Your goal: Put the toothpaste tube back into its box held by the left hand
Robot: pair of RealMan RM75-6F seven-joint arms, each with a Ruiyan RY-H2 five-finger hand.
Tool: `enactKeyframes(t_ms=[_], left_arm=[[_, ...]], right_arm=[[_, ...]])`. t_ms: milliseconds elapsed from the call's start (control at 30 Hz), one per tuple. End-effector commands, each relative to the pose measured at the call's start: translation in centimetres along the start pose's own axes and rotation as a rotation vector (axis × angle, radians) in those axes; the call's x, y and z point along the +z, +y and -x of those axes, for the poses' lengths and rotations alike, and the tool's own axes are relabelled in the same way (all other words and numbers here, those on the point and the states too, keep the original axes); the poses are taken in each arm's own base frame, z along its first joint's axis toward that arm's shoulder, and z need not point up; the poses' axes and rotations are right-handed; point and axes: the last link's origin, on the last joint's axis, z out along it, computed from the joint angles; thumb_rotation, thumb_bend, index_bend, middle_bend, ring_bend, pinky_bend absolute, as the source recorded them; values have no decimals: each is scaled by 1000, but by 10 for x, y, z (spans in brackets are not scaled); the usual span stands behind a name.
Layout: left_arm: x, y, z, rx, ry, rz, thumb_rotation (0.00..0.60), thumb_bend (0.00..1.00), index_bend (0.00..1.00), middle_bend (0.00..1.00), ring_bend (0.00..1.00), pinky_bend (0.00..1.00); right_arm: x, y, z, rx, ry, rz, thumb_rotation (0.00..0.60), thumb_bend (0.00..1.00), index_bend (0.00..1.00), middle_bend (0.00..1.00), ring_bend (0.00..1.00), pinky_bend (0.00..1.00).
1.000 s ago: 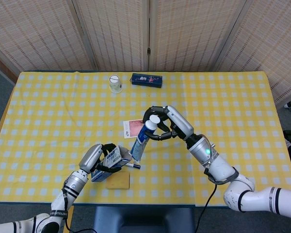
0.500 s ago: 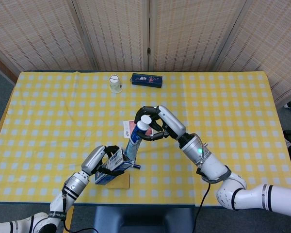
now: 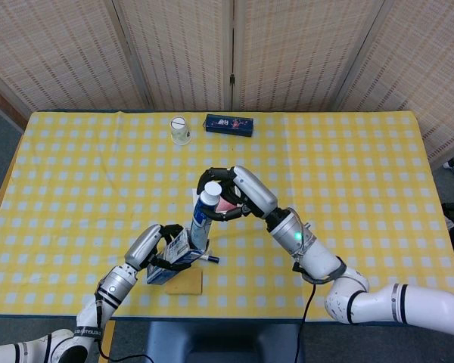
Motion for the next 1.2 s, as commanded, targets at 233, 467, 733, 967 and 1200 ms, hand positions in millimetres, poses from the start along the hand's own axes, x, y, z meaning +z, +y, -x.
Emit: enactKeyframes(t_ms=[233,467,733,967,1200], left_arm=[[-1,2,-4,-21,10,3,600,159,601,602,547,657],[-4,6,-7,-78,12,14,600,161,604,604,548,661],[-4,8,-10,-125,19,24,600,162,610,608,549,662],[-8,7,-12,-162,25,30,600,162,614,612,551,668],[-10,7,-13,-177,30,41,600,163,614,613,551,668]], right_arm=[[0,-1,11,-49,-14,-39,600,395,819,657,873,892],[2,0,14,-25,-4,-94,600,395,819,657,873,892],[7,5,19,82,42,-190,600,395,819,657,878,892],[12,13,23,183,96,-238,600,394,819,657,878,892],[15,20,28,253,122,-247,600,395,819,657,877,893]])
